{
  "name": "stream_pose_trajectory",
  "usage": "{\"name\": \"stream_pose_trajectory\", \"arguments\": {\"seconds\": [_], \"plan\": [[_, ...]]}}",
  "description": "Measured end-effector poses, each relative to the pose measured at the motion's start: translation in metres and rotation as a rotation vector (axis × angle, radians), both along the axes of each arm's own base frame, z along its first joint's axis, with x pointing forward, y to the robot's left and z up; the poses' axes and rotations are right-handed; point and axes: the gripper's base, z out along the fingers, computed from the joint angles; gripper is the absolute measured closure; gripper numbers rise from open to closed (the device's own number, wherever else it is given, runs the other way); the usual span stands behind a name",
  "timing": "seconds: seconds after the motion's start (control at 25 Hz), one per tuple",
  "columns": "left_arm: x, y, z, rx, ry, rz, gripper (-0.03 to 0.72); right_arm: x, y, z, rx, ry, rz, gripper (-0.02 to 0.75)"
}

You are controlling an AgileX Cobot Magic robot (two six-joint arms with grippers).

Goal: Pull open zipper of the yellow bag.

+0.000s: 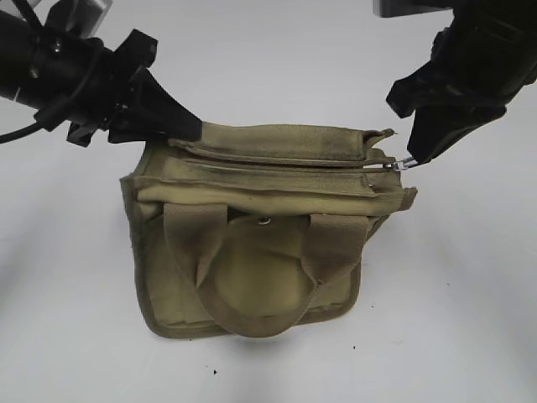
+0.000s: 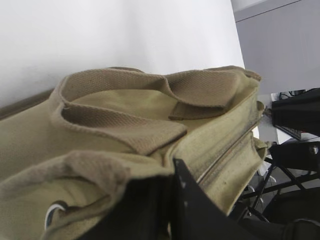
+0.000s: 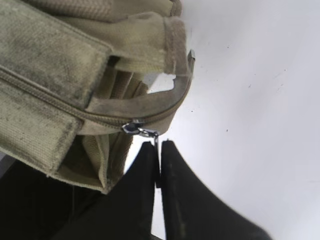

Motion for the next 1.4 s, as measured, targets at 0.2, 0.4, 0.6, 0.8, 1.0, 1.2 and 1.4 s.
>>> {"name": "stream_pose_trajectory", "arguments": {"seconds": [0.2,0.4,0.6,0.8,1.0,1.2,1.4], "plan": [[-0.008,0.003,0.013,0.011,-0.046,-0.021,0.629,-0.013,-0.006,0.025,0.034,-0.060,-0.074,0.509],[-0.019,0.010,0.038,0.023,-0.161,-0.011,0.446,-0.037,-0.015,0.060,0.081,-0.161,-0.087,0.261],[-0.040,0.020,0.068,0.060,-0.298,-0.029,0.288,-0.072,-0.026,0.074,0.121,-0.204,-0.092,0.220],[-0.078,0.039,0.097,0.177,-0.407,-0.070,0.265,-0.119,-0.043,0.050,0.107,-0.158,-0.100,0.217],[-0.130,0.074,0.115,0.382,-0.449,0.007,0.265,-0.175,-0.065,0.023,0.122,-0.175,-0.123,0.216],[-0.192,0.108,0.104,0.514,-0.526,0.075,0.265,-0.227,-0.084,0.007,0.182,-0.307,-0.128,0.216],[-0.242,0.129,0.069,0.556,-0.595,0.107,0.265,-0.266,-0.099,-0.009,0.243,-0.441,-0.125,0.216]]}}
